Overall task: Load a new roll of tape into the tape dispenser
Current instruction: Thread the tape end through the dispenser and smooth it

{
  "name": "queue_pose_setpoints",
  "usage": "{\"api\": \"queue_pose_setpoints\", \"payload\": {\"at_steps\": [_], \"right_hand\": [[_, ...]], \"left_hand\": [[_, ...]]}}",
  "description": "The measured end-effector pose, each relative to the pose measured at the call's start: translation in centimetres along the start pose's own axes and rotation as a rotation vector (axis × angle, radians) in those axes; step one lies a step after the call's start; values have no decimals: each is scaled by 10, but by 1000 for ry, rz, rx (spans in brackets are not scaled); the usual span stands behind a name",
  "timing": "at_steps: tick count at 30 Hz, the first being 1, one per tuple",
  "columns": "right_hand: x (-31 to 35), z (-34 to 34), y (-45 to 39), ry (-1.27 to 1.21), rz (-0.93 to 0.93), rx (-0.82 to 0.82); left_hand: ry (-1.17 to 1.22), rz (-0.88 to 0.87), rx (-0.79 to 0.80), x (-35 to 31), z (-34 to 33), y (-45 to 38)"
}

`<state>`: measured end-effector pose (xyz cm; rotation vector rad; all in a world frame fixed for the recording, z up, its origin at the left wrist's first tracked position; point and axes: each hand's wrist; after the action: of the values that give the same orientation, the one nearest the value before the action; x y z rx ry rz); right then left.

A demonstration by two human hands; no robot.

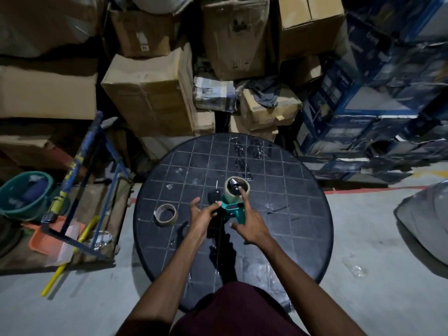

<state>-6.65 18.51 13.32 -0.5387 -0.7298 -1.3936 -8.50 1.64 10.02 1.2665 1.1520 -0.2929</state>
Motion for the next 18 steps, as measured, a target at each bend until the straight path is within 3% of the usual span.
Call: {"api": "queue_pose_setpoints", "payload": {"at_steps": [4,7,11,13,18], "right_hand": [[1,1,3,124,-53,-118],[-7,1,6,165,-25,-159],[-10,-3,7,218,6,-174],[-8,-3,10,221,14,-176],[-3,-3,17,251,37,-178]], "left_hand": [[-64,13,82,-5,-6,4],[-269,-33,169,-18,-10,10],[-887,-498,-7,-27,-14,13],[-1052,-692,-4,-35,-17,15],[-1399,-835,69,-57,-29,18]]}}
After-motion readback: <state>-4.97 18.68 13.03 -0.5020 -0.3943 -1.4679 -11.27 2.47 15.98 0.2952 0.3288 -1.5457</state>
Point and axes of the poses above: each hand's wrist, its own y-axis away from the middle knuckle, its own z-axis out of the back of the hand, x = y × z, and after that the axes turned 8 degrees about -x, right-handed
